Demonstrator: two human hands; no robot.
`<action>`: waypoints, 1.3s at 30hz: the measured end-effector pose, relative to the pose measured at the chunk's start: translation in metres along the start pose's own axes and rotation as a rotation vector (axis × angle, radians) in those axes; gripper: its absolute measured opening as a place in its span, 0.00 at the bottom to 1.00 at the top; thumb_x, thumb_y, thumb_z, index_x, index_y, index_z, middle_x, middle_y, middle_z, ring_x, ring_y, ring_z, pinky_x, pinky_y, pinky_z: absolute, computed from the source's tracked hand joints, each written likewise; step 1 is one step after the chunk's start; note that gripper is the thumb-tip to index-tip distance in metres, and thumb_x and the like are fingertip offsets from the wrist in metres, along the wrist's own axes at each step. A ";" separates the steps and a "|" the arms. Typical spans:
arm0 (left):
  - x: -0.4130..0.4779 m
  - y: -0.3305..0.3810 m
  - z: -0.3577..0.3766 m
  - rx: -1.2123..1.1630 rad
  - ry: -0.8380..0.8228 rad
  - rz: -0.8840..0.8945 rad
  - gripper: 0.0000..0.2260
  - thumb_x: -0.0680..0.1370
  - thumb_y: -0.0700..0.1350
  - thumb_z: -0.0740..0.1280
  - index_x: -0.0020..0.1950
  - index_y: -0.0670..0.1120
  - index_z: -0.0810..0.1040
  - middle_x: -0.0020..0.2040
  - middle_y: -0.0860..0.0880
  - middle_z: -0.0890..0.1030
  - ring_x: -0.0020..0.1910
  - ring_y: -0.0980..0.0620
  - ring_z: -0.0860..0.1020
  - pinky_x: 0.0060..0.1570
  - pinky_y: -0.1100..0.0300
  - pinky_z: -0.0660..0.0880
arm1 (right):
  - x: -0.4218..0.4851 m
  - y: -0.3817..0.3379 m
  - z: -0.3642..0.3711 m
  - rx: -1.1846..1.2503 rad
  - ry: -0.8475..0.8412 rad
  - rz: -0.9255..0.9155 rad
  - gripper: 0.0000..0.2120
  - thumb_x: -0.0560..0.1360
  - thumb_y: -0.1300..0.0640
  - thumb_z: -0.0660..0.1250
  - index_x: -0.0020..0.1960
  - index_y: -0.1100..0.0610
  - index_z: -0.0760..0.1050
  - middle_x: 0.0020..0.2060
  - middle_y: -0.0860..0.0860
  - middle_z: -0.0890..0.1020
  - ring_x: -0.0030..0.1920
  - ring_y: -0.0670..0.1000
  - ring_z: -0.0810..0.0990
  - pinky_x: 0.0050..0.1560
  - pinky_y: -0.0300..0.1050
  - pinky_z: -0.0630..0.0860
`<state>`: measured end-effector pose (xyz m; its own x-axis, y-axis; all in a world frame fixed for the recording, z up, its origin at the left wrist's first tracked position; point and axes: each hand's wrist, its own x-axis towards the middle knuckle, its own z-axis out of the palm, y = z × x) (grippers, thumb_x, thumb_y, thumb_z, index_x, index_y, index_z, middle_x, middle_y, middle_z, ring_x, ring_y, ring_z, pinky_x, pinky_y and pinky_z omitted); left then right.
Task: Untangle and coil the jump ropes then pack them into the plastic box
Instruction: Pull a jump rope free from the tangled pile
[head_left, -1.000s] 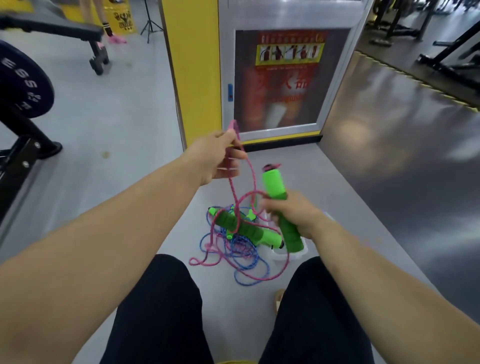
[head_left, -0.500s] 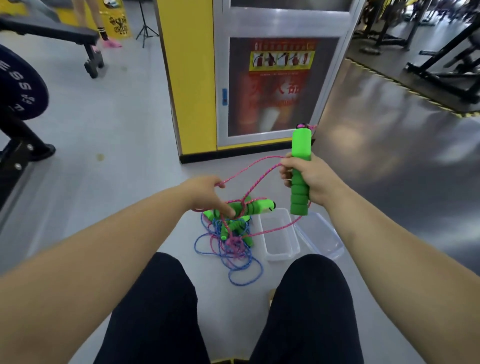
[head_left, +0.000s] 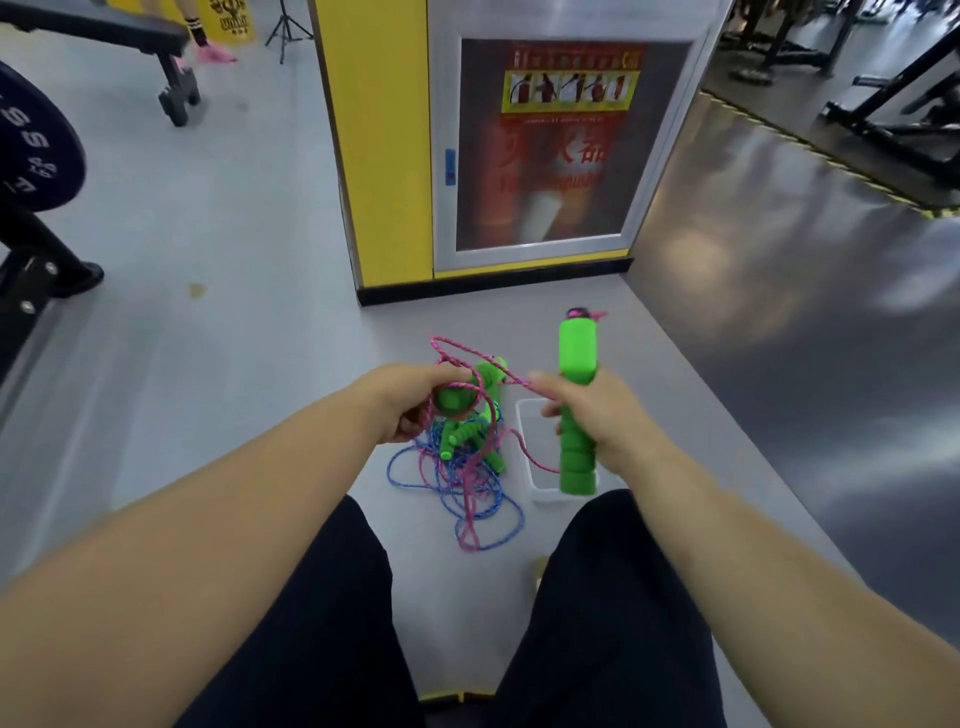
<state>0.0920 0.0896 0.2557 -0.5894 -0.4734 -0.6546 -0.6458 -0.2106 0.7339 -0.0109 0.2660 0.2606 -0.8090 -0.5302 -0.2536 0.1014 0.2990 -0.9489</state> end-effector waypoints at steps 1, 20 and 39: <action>-0.002 0.002 0.004 -0.034 -0.007 -0.016 0.14 0.68 0.56 0.73 0.40 0.48 0.74 0.41 0.45 0.71 0.26 0.55 0.59 0.21 0.69 0.56 | -0.010 0.001 0.010 0.007 -0.064 -0.001 0.10 0.68 0.56 0.75 0.41 0.56 0.73 0.30 0.50 0.76 0.29 0.46 0.75 0.29 0.39 0.71; -0.019 0.007 0.005 -0.270 0.036 0.019 0.11 0.71 0.47 0.73 0.36 0.45 0.73 0.27 0.50 0.65 0.24 0.55 0.60 0.20 0.69 0.55 | -0.004 0.002 0.026 -0.024 -0.050 0.005 0.09 0.70 0.64 0.71 0.42 0.58 0.70 0.32 0.54 0.75 0.29 0.49 0.75 0.26 0.36 0.71; -0.038 0.008 0.010 -0.642 -0.088 0.350 0.20 0.71 0.40 0.72 0.59 0.42 0.70 0.49 0.43 0.80 0.42 0.48 0.81 0.40 0.53 0.81 | -0.007 -0.014 0.044 0.358 -0.119 -0.121 0.11 0.70 0.65 0.71 0.50 0.64 0.72 0.37 0.57 0.77 0.35 0.49 0.78 0.35 0.38 0.77</action>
<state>0.1041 0.1143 0.2849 -0.7630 -0.5404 -0.3547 -0.0173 -0.5315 0.8469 0.0188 0.2304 0.2669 -0.7571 -0.6389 -0.1360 0.2216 -0.0554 -0.9736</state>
